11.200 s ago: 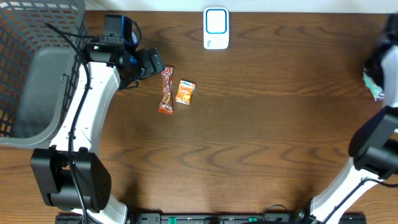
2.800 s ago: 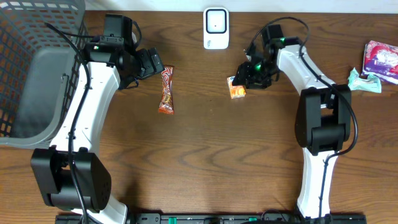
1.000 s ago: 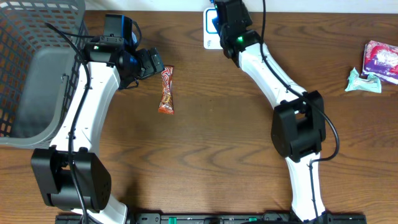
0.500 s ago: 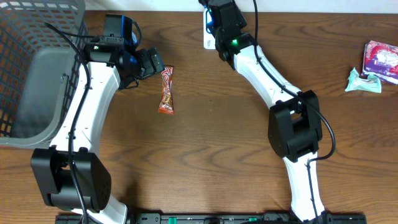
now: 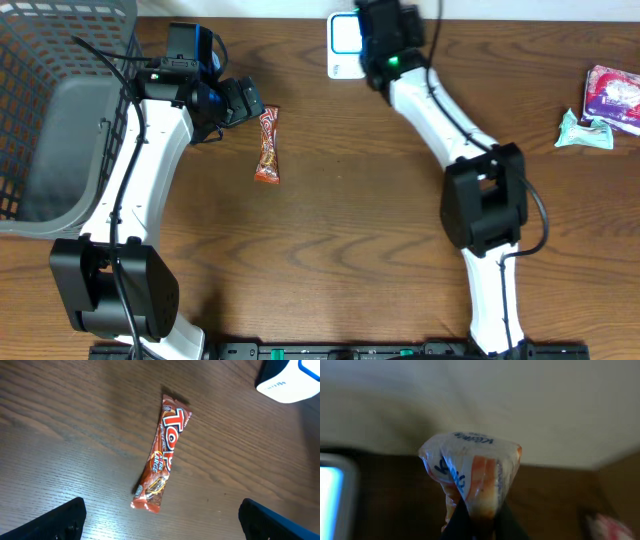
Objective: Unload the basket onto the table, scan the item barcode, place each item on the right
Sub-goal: 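Hold tissue pack with right gripper under scanner, then carry tissue pack right and drop it near wipes packs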
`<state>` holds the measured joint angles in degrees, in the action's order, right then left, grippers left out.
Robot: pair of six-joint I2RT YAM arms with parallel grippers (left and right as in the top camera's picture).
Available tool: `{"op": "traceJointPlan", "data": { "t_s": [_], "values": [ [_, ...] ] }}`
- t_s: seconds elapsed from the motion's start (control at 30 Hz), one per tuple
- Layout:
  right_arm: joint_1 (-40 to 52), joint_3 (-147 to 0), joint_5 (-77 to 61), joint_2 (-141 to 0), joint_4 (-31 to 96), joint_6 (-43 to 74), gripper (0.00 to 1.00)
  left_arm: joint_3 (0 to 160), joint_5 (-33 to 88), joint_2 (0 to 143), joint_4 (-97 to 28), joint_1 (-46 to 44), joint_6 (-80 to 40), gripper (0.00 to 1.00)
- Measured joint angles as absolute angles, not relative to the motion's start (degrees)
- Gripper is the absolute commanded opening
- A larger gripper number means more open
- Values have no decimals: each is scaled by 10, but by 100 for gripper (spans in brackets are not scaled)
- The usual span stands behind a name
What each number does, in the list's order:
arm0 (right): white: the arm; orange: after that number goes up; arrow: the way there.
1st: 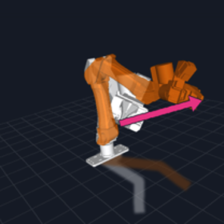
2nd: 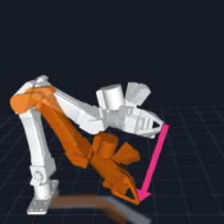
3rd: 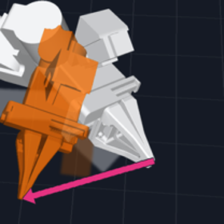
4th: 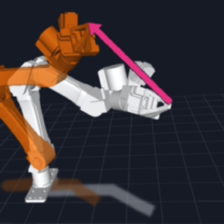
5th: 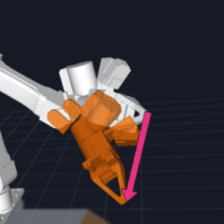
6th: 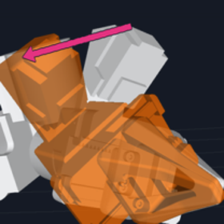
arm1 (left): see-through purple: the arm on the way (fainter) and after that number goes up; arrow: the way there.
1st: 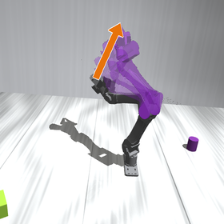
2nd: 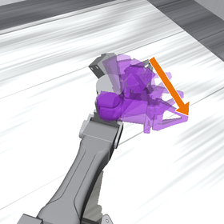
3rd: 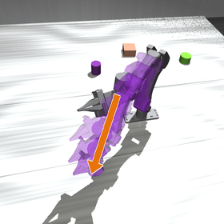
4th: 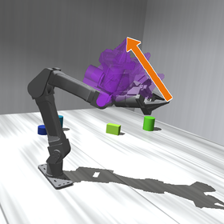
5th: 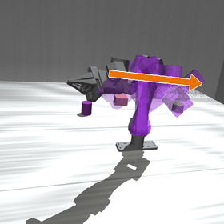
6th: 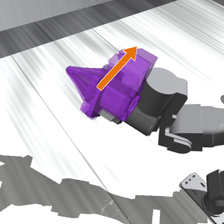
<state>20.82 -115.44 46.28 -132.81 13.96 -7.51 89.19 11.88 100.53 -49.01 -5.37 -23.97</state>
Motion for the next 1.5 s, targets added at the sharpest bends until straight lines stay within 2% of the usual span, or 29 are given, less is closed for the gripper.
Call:
{"op": "traceJointPlan", "data": {
  "t_s": [0.2,0.4,0.73,0.9,1.13,1.27,1.4,1.5],
  "values": [
    [121,-1154,527,-1302,281,-42,1,892,119,1005,-490,-54,-240,98],
    [0,-1154,538,-1290,442,60,1,892,119,1005,-490,-54,-240,98],
    [-194,-1153,404,-1290,593,246,1,892,119,1005,-490,-54,-240,98],
    [-251,-1153,367,-1290,601,309,1,892,119,1005,-490,-54,-240,98],
    [-291,-1149,330,-1290,585,335,1,892,119,1005,-490,-54,-240,98],
    [-297,-1149,325,-1290,564,340,6,892,119,1005,-490,-54,-240,98],
    [-296,-1148,317,-1290,539,344,17,892,119,1005,-490,-54,-240,98],
    [-296,-1148,302,-1293,524,344,18,892,119,1005,-490,-54,-240,98]
  ]
}}
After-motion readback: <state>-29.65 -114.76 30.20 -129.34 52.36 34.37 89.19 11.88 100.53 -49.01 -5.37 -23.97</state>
